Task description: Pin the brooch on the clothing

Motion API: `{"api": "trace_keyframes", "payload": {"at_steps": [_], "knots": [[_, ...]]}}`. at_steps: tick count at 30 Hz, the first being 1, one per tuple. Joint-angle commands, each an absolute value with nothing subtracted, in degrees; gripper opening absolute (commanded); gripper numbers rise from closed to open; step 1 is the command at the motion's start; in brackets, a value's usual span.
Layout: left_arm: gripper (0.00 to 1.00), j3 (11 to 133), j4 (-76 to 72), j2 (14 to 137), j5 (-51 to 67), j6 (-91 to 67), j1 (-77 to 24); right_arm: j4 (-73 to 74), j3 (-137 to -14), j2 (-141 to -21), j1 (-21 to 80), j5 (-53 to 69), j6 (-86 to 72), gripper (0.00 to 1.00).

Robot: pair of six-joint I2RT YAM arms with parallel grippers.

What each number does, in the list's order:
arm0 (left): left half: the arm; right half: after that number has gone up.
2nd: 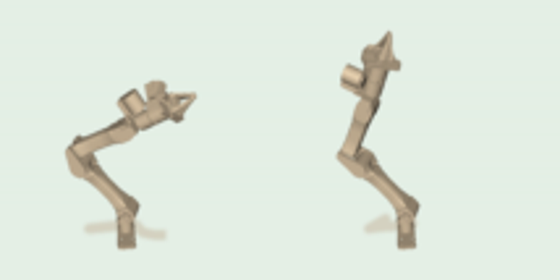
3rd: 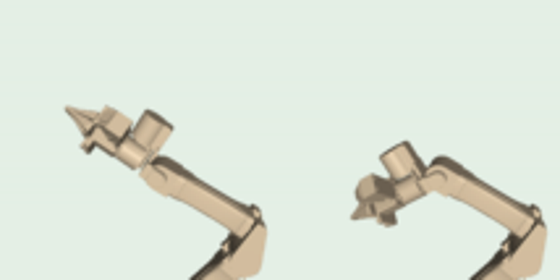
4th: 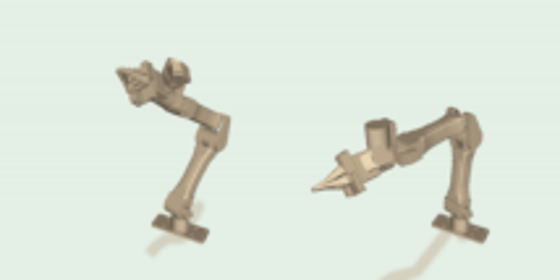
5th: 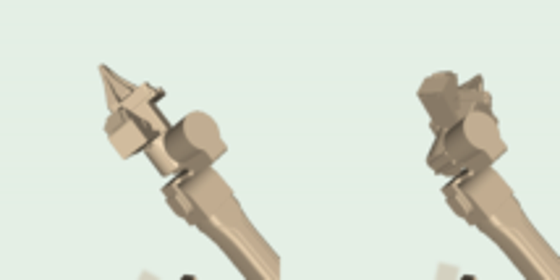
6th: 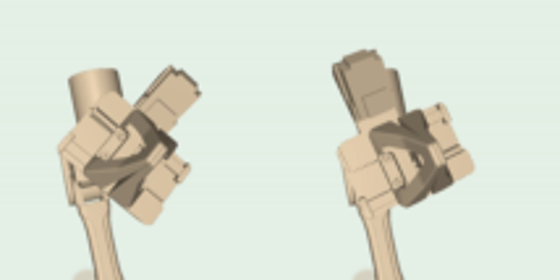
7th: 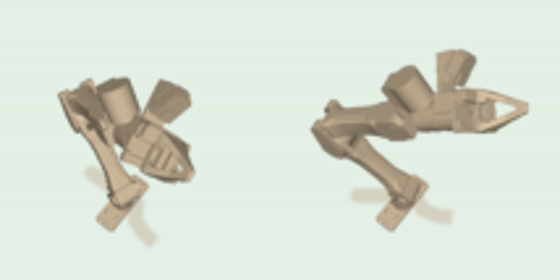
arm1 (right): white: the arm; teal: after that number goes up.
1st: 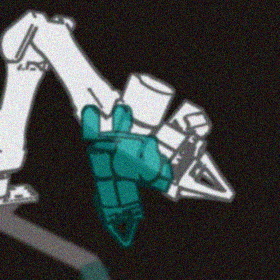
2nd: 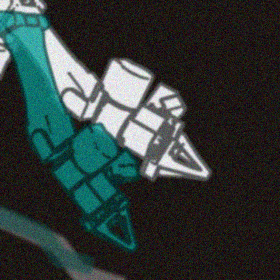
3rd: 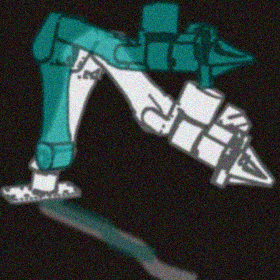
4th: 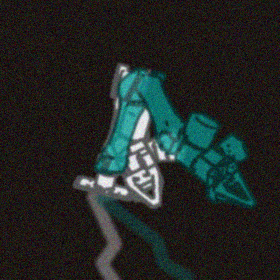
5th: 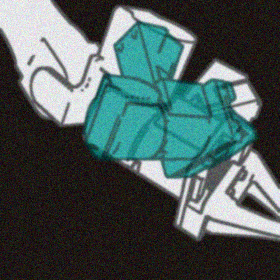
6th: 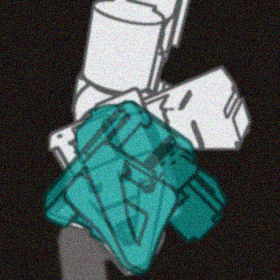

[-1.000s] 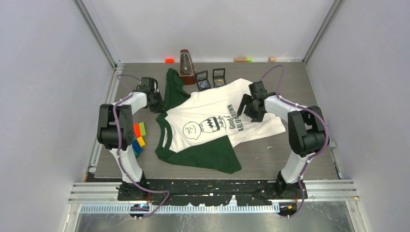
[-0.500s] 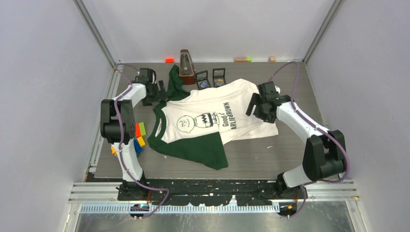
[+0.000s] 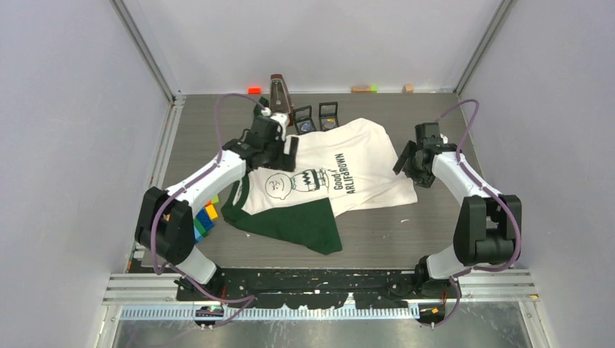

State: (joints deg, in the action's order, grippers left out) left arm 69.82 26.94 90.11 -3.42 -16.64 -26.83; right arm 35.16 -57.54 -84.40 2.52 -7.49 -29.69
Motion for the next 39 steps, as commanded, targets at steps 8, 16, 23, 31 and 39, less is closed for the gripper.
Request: {"api": "trace_keyframes", "payload": {"at_steps": [8, 16, 23, 31, 39], "knots": [[0.79, 68.6, 15.6, 99.2, 23.1, -6.7, -41.2, 31.8, -57.6, -87.5, -3.0, -4.0, -27.9, 0.7], [0.67, 70.5, 13.2, 106.2, 21.3, -4.7, -43.8, 31.7, -57.7, -87.5, -6.0, -1.7, -27.6, 0.7], [0.54, 70.6, 12.6, 107.2, 13.0, -3.2, -46.4, 31.4, -57.5, -88.0, -6.1, -1.0, -27.6, 0.7], [0.35, 70.0, 11.9, 106.4, 10.6, -3.0, -47.7, 31.0, -57.6, -89.3, -6.2, -1.1, -27.5, 0.69], [0.16, 66.5, 11.3, 100.5, 9.4, -4.9, -48.9, 30.2, -58.8, -92.2, -6.2, 1.5, -27.7, 0.66]]}}
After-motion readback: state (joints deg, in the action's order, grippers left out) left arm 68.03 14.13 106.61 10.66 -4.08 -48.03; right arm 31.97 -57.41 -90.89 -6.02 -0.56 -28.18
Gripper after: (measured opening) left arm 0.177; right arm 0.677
